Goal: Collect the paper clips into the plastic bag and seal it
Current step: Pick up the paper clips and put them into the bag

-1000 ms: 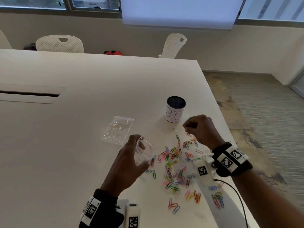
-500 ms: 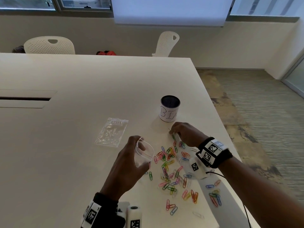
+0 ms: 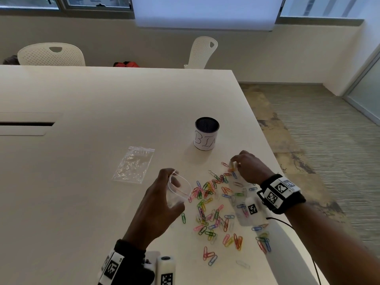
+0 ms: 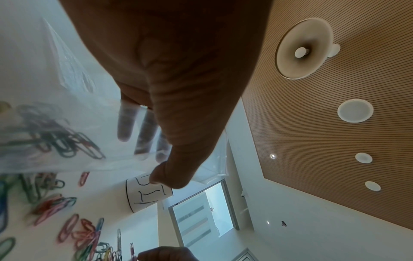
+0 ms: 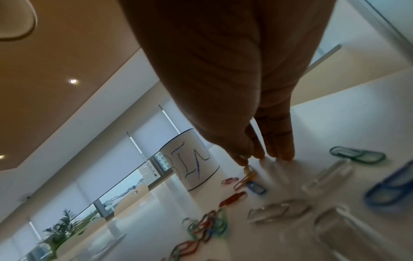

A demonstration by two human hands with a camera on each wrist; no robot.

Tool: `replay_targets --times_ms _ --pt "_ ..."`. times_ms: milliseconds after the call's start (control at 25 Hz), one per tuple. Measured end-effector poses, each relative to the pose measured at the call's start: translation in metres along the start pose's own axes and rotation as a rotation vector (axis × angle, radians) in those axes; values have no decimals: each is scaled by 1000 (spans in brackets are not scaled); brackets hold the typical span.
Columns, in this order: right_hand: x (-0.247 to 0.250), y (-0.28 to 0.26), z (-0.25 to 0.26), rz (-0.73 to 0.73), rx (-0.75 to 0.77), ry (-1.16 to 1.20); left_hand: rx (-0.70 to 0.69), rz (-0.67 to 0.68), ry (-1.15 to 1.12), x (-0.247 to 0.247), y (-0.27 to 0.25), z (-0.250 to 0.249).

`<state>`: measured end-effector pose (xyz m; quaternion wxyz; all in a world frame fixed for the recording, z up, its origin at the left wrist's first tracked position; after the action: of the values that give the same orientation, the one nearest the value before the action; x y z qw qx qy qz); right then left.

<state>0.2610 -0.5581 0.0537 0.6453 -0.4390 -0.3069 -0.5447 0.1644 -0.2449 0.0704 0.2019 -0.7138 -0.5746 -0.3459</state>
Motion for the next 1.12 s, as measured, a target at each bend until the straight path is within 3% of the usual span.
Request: replay_targets --times_ms 280,440,1120 --pt "-19 -18 41 152 148 28 -8 1 13 -1 2 0" --pt "-18 -28 51 226 156 -26 -7 -4 17 1 1 2" --pt "-37 -34 72 60 310 -61 21 -11 -3 4 -3 2"
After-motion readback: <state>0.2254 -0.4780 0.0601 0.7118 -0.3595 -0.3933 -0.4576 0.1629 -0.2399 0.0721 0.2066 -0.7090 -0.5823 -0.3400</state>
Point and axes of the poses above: each hand's wrist, its own y-axis towards the middle knuckle, its own x-axis out of the back of the hand, z = x × y, the point moved 2 cm from there along y, towards the middle knuckle, and after that the axes turned 10 degrees about y, right-handed, at the moved point
